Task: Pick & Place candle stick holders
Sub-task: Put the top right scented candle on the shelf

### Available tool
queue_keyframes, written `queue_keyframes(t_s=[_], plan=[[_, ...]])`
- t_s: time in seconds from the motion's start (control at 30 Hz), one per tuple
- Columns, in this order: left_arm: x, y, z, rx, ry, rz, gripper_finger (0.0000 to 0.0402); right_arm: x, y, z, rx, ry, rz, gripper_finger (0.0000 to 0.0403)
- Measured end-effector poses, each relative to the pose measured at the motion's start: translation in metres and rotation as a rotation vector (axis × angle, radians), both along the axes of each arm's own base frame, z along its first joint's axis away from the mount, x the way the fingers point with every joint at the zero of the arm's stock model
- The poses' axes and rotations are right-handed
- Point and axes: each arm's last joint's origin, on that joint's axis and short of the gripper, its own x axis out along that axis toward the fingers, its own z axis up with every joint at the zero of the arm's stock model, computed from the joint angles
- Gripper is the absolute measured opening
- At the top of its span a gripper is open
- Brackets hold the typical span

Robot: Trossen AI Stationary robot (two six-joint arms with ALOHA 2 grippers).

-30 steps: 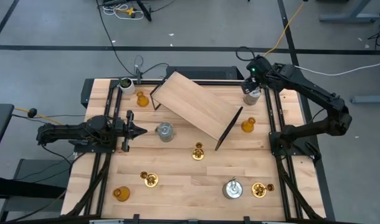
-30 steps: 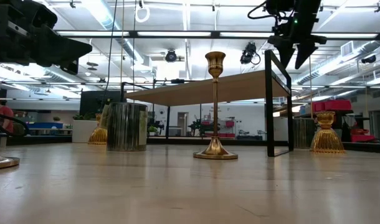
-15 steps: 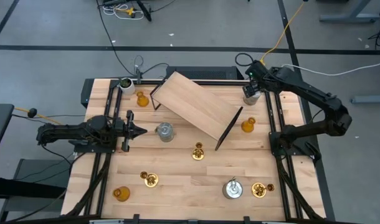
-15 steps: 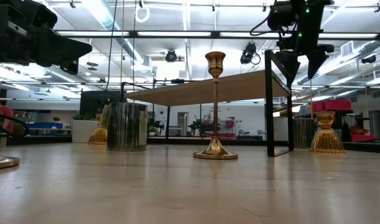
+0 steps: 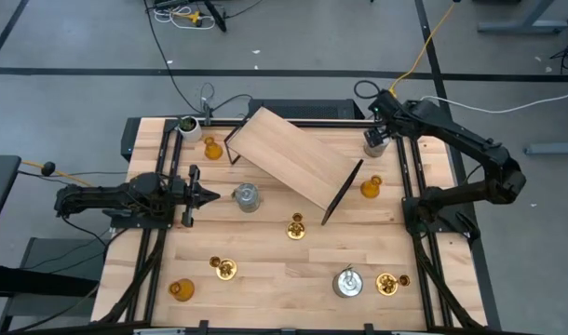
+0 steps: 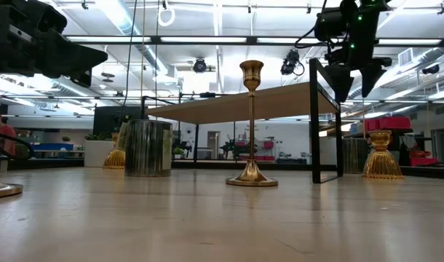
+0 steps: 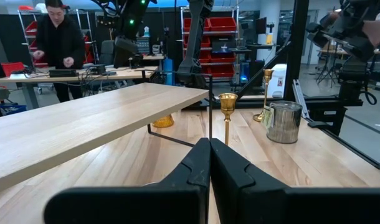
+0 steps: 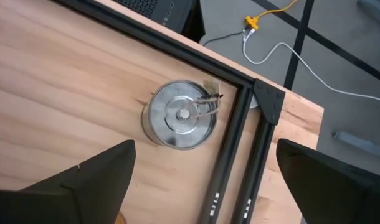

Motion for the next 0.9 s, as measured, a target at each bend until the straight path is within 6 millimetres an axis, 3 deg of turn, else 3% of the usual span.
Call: queue_keyframes(t_s=[0.5, 0.9], plan=[[0.0, 0.0, 0.0, 0.0, 0.0, 0.0, 0.0012, 0.004, -0.003, 0.0, -0.014, -0.049, 0.01, 0.0399], [0.0, 0.0, 0.0, 0.0, 0.0, 0.0, 0.0012, -0.001, -0.008, -0.032, 0.035, -0.038, -0.009, 0.0399]])
